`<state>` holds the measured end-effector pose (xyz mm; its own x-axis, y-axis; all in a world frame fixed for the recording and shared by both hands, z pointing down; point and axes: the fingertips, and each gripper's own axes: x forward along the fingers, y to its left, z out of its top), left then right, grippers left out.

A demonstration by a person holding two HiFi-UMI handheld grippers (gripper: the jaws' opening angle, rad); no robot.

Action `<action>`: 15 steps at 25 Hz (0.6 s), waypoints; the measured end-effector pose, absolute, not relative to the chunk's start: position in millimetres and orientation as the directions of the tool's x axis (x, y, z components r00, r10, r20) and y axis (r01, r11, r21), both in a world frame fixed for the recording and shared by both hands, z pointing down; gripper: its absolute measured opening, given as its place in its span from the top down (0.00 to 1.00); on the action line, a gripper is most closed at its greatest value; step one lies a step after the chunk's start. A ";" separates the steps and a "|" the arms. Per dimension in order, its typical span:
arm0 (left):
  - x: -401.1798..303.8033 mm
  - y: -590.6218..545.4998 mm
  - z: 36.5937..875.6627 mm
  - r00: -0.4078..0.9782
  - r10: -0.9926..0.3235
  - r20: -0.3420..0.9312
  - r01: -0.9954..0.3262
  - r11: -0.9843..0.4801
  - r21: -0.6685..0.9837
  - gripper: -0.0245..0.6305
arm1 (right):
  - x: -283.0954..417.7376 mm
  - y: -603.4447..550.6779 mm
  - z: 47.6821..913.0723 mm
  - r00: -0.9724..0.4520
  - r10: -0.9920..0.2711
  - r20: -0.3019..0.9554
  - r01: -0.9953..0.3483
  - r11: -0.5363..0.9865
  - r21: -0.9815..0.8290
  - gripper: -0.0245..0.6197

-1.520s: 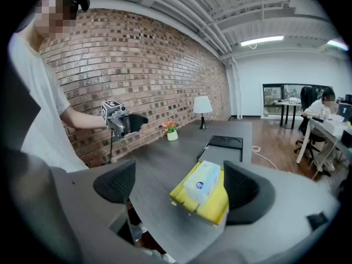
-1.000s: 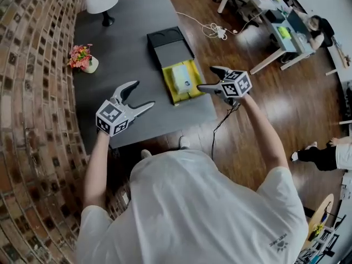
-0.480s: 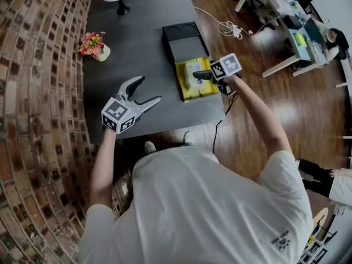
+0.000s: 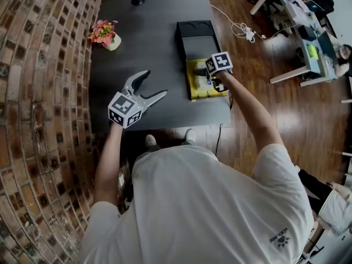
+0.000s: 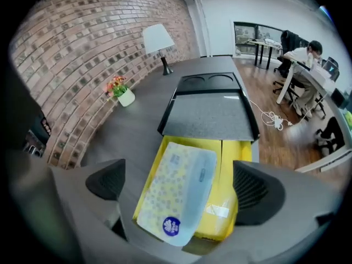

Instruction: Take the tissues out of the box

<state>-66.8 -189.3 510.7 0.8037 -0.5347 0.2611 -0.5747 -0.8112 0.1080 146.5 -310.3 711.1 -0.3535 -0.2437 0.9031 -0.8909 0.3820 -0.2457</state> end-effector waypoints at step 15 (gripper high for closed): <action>-94.9 -184.7 523.5 0.746 -0.605 0.279 -0.656 -0.741 0.144 0.38 | 147.6 -300.7 780.5 -0.372 -0.082 0.925 -0.911 0.226 -0.346 0.28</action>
